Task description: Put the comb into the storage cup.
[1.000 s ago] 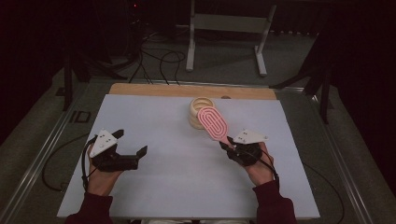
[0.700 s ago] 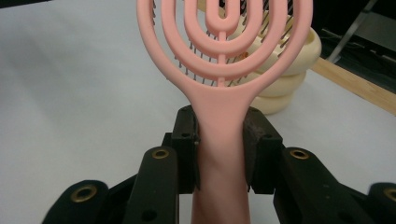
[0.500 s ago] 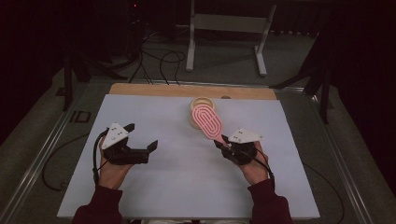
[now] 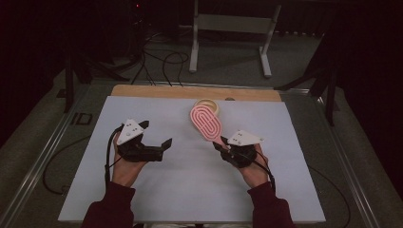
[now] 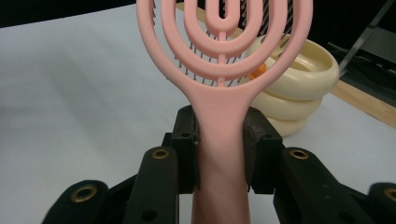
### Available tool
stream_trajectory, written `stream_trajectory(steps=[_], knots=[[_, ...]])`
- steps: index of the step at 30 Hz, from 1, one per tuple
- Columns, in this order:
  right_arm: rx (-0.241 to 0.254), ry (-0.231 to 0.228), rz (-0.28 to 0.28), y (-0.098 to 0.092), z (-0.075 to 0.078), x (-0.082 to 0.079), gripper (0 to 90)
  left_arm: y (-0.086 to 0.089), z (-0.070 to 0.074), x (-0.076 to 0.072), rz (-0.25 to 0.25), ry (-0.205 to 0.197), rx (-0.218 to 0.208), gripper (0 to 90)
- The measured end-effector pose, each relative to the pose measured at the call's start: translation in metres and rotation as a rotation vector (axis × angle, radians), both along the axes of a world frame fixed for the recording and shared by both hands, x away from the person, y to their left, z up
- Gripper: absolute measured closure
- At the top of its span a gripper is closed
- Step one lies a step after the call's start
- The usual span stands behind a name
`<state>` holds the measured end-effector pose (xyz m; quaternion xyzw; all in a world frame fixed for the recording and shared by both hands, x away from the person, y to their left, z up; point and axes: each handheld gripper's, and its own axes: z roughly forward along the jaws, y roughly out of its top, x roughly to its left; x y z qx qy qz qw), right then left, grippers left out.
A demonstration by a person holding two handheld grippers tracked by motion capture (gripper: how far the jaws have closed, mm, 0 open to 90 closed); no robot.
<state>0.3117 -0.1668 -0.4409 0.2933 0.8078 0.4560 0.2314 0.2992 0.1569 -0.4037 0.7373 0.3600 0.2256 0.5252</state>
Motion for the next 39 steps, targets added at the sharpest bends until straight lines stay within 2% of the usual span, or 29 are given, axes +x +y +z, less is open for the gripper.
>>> stream_trajectory(steps=[11,14,22,39], knots=[[-0.001,-0.008,0.021,0.009,-0.001,0.001,69.9,-0.011,0.001,0.006,-0.027,0.012,-0.012,0.0],[0.015,-0.001,0.014,0.012,-0.001,0.000,69.8,-0.015,0.001,0.007,-0.035,0.018,-0.012,0.0],[0.015,-0.012,0.025,0.017,-0.002,0.001,69.8,-0.024,0.002,0.010,-0.059,0.025,-0.011,0.0],[0.036,-0.007,0.043,0.030,-0.007,-0.001,69.8,-0.048,0.002,0.013,-0.116,0.039,-0.035,0.0]])
